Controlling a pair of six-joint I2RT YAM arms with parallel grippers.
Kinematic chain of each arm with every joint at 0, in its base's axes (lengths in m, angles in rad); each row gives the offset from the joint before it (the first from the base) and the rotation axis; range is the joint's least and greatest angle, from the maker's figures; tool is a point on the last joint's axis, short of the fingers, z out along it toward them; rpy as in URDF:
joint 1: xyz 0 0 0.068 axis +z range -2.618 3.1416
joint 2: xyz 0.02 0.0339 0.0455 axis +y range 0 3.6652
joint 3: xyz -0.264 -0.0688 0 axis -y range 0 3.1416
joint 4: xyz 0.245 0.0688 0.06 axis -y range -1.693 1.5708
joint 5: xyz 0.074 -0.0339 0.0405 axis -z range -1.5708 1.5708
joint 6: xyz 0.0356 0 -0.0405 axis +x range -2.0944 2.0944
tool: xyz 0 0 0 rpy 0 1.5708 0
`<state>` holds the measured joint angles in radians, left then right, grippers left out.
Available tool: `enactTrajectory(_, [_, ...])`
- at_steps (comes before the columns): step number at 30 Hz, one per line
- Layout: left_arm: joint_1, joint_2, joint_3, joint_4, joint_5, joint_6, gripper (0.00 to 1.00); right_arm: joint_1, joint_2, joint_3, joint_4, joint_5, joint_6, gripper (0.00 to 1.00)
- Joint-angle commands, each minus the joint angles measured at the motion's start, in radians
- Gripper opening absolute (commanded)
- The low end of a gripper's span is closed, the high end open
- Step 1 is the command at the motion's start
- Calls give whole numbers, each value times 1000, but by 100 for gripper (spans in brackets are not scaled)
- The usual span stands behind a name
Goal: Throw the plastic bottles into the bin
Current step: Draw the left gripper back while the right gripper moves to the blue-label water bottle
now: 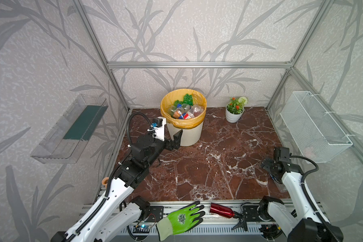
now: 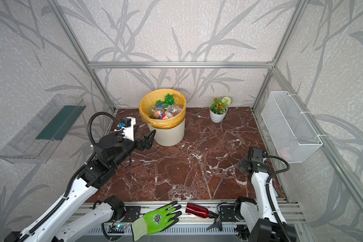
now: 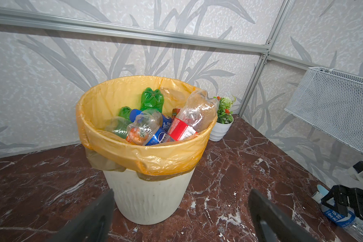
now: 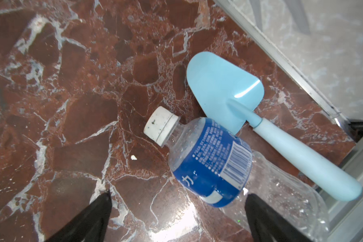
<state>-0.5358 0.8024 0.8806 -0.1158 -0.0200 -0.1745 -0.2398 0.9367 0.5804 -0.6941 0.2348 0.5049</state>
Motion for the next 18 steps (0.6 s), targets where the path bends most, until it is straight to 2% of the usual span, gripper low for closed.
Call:
enactTrajectory(1, [-4,-30,-9,-27,-29,-12,99,-14,7,16,-27,-1,20,99])
enactTrajectory(5, [-3,-42,-18,-32,-44,-14,99,-16,-14,16,-49,13,29,99])
enactTrajectory(9, [-3,-49,-19,-30,-42,-14,99,-16,-90,31,-83,86,47,99])
enactTrajectory(12, [-3,-48,-26,-20,-38,-15,99,-16,-131,32,-85,85,53,99])
enactTrajectory(18, [-3,-48,-32,-19,-27,-26,99,-22,-139,44,-93,139,32,99])
